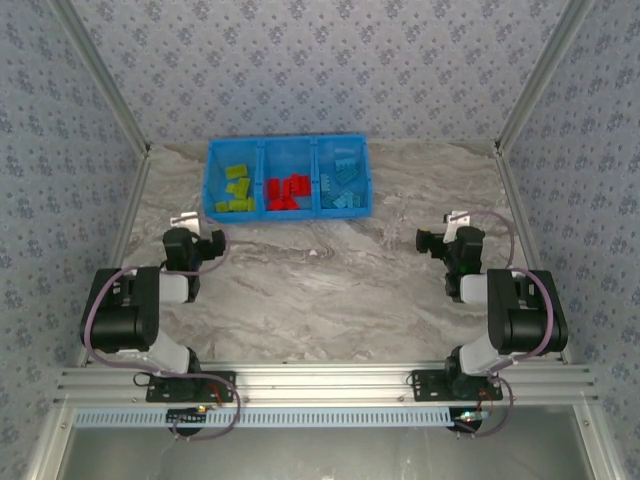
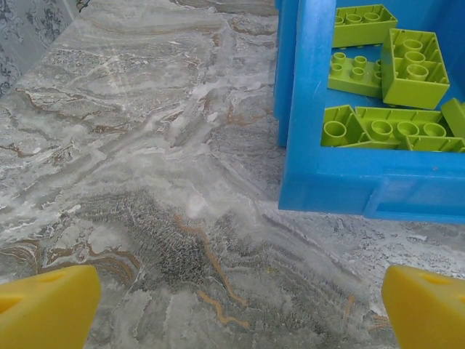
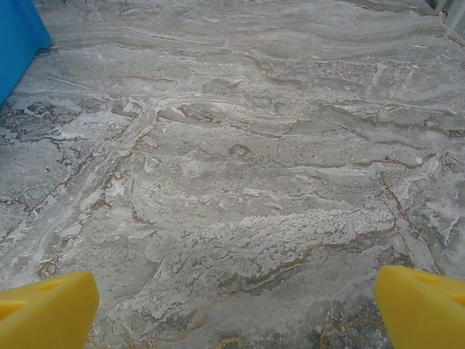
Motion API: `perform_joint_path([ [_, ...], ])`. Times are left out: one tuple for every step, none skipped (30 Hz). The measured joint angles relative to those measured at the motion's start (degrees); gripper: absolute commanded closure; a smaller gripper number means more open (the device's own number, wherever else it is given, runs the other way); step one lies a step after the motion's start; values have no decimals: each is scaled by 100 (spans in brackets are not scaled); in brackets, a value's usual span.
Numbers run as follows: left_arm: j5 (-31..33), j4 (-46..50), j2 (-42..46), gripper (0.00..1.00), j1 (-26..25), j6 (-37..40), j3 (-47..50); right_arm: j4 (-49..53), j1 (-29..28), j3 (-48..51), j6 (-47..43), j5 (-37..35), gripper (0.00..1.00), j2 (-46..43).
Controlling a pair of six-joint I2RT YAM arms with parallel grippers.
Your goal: Sort the legos into containers by color
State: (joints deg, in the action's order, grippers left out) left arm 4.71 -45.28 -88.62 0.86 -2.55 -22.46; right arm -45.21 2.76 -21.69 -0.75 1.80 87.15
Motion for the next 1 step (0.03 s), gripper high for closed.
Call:
perform_joint_path([
  [2,2,0,1,0,0,0,0,0,0,0,0,0,0],
])
